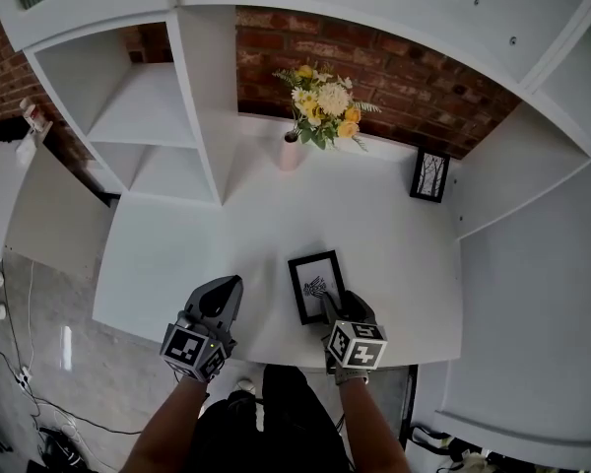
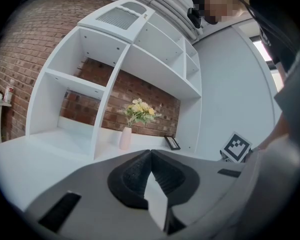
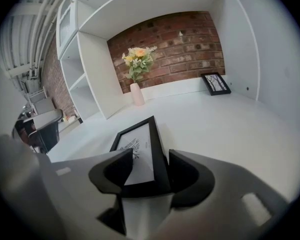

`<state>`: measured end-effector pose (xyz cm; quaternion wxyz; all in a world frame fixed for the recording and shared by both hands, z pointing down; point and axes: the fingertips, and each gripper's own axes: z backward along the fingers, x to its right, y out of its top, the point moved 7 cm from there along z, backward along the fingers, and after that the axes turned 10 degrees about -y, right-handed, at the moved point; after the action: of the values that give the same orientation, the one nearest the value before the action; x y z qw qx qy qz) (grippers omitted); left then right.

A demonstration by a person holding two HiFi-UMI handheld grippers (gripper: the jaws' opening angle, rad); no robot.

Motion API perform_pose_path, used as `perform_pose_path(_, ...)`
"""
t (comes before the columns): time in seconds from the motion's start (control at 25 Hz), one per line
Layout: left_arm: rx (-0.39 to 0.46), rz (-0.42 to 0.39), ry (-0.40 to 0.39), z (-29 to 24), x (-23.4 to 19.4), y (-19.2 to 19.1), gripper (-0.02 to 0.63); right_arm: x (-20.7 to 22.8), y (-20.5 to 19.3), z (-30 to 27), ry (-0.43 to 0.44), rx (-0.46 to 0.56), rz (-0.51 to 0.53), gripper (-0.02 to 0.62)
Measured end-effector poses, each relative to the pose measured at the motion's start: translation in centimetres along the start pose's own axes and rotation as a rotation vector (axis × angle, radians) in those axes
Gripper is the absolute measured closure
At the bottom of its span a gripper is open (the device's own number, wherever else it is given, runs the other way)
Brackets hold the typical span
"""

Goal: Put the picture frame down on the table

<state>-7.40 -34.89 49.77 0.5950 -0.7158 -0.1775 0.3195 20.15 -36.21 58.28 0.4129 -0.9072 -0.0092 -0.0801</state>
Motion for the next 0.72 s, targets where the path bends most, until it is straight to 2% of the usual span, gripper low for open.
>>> perform_pose_path(0.56,0.024,0.017,0.074,0.6,-1.2,0.1,0.601,-2.6,1.0,-2.2,0.066,-0.047,0.061,0.367)
perform_pose_path(0.72,0.026,0.021,0.097,1.3,-1.2,0.2,0.601,-3.1,1.0,-2.6,0.062,-0.06,0.116,0.367)
